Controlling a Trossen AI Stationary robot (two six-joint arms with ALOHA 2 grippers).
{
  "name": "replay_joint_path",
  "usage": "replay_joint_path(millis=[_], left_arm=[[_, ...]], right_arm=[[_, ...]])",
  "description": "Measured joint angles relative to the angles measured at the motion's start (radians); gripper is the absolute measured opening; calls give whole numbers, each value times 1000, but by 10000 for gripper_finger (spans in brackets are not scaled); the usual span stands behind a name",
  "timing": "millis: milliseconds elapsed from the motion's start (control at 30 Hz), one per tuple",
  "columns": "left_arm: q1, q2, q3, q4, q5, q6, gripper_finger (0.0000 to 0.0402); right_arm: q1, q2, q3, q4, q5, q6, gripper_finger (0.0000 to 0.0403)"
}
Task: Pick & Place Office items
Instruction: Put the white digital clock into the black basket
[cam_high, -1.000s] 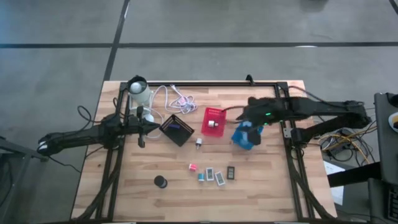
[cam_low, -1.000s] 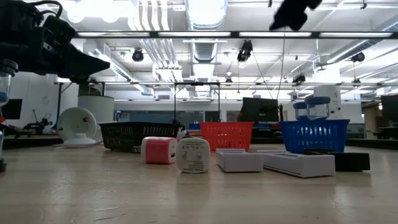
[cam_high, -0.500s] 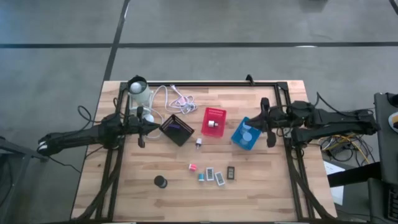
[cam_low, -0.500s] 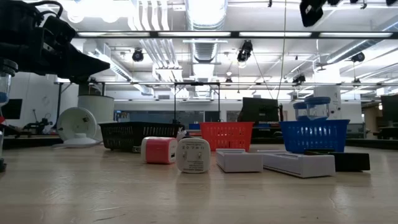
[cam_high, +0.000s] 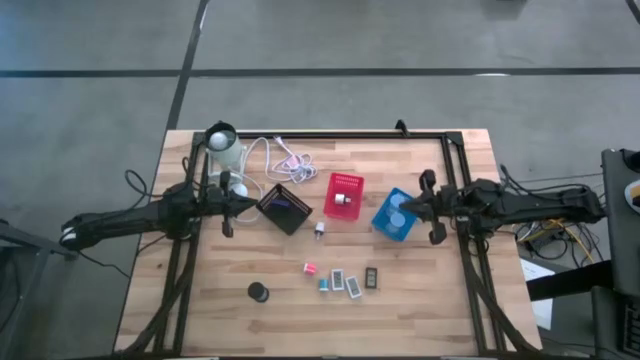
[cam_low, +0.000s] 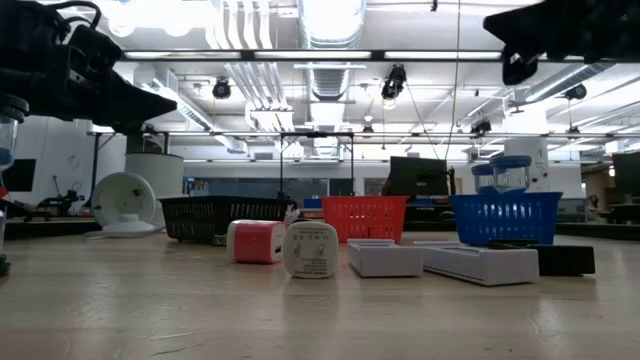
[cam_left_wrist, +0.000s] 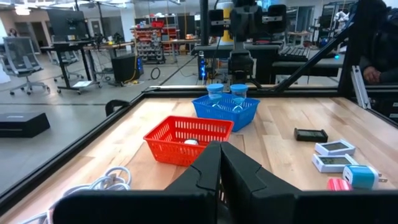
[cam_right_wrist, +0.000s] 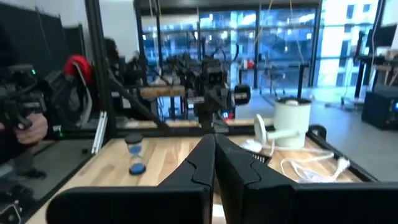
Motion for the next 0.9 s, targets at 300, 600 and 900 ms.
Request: replay_joint_path(millis=[300, 600, 900], left_arm=[[0, 0, 0, 0, -39, 1, 16], [0, 0, 0, 1, -40, -2, 16], [0, 0, 0, 1, -40, -7, 16]], right_arm=[[-1, -181, -102, -1, 1, -4, 8], [0, -353, -124, -106, 3, -6, 8], [-6, -391, -195, -116, 12, -6, 8]])
